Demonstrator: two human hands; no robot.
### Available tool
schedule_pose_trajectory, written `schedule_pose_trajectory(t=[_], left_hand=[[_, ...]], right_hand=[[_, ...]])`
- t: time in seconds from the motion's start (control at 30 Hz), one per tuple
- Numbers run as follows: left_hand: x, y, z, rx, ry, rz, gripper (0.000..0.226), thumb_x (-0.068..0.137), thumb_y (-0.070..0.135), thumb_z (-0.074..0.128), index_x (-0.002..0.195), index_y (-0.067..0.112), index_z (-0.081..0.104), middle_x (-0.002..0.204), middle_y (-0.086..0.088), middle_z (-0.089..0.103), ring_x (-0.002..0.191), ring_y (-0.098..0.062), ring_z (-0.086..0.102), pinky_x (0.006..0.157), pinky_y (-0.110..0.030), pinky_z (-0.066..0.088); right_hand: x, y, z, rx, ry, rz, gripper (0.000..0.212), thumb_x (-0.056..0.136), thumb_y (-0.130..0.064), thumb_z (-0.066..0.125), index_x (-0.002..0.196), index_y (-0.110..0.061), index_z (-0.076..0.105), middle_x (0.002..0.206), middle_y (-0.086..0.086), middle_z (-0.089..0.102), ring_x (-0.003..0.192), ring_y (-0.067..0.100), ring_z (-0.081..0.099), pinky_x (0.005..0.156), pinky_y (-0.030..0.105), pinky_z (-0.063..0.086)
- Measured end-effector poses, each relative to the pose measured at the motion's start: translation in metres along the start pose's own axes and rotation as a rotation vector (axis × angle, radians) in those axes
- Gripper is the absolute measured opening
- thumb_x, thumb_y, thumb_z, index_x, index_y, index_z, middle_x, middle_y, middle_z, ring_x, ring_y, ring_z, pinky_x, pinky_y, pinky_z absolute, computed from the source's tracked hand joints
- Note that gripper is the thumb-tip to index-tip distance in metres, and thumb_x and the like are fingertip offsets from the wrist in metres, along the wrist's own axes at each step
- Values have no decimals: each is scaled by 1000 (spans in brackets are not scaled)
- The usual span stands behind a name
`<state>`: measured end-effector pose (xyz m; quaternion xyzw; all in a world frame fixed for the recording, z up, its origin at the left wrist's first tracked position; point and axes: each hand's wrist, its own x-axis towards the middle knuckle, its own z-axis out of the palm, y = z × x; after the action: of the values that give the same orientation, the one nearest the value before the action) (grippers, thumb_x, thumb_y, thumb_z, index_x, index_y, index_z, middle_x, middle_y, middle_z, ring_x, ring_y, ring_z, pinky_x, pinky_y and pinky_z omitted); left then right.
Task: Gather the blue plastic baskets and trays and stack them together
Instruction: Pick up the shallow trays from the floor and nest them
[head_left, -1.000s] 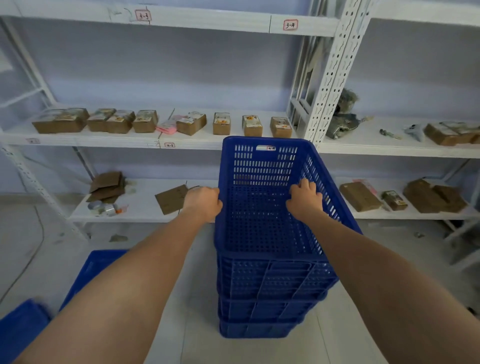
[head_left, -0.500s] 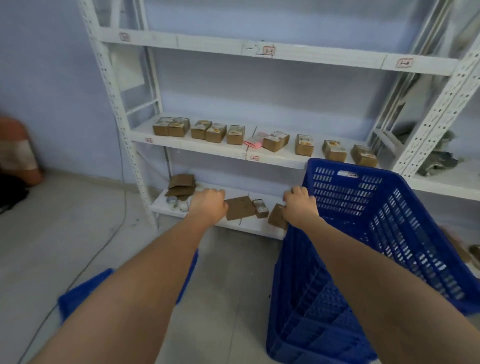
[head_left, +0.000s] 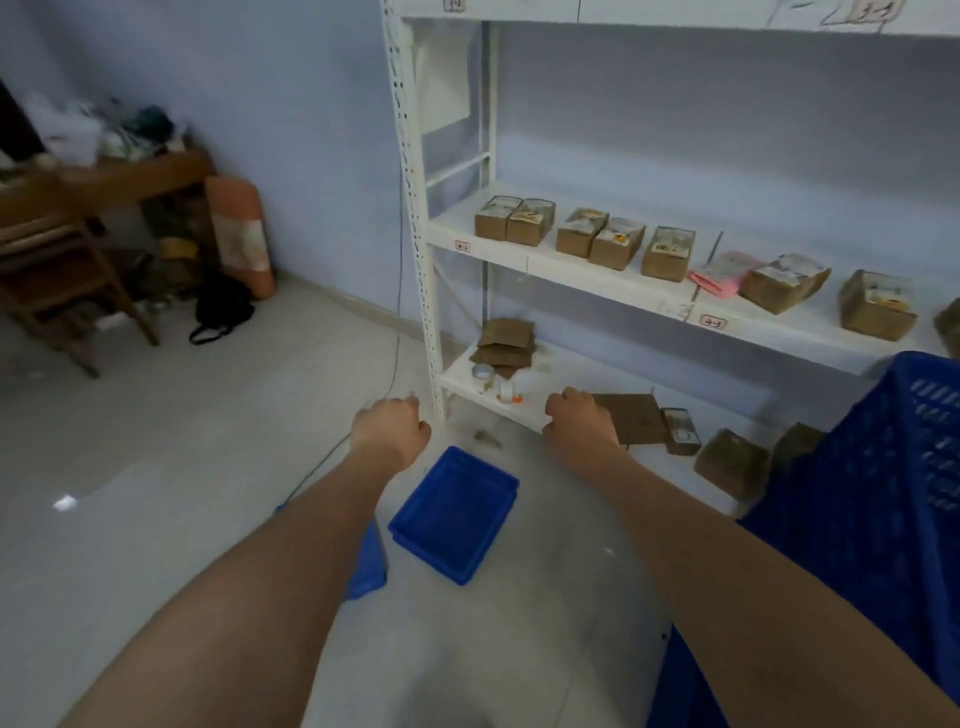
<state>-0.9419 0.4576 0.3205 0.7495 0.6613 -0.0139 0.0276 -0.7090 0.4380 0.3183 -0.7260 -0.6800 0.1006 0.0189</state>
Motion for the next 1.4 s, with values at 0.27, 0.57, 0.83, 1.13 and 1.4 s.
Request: schedule_pose_trajectory(t=[0.27, 0.57, 0.83, 1.13, 1.4], left_hand=[[82, -41, 35, -76, -103, -107, 30, 93, 28, 39, 107, 7, 57, 106, -13, 65, 93, -28, 60, 75, -33, 43], [151, -127, 56, -187, -126, -282, 28, 91, 27, 41, 100, 6, 57, 100, -13, 64, 76, -25, 51, 67, -31, 41], [204, -261, 111, -293, -184, -398, 30, 89, 27, 45, 103, 4, 59, 104, -17, 63, 87, -32, 57, 72, -32, 44], [268, -381, 201, -311, -262, -472, 18, 85, 27, 43, 80, 10, 48, 77, -7, 52, 68, -26, 49, 62, -30, 40], [295, -415, 338, -416, -236, -563, 22, 86, 33, 45, 86, 13, 54, 65, 3, 44, 58, -17, 43, 51, -27, 30]], right_hand=[[113, -4, 39, 150, -55, 99, 39, 92, -18, 44, 130, -12, 45, 127, 9, 48, 115, 27, 49, 92, 37, 44], [195, -80, 78, 155, -103, 73, 36, 93, -21, 42, 125, -7, 49, 128, 14, 49, 115, 29, 50, 93, 40, 44], [244, -181, 160, 99, -195, 48, 28, 95, -18, 39, 115, -7, 55, 118, 13, 57, 104, 29, 56, 86, 37, 47], [287, -279, 258, 90, -257, -19, 20, 97, -17, 35, 83, -10, 48, 85, 3, 42, 76, 21, 45, 64, 33, 35], [346, -303, 364, 156, -318, -9, 19, 95, -11, 38, 80, -7, 49, 92, 10, 50, 74, 23, 47, 59, 32, 40]])
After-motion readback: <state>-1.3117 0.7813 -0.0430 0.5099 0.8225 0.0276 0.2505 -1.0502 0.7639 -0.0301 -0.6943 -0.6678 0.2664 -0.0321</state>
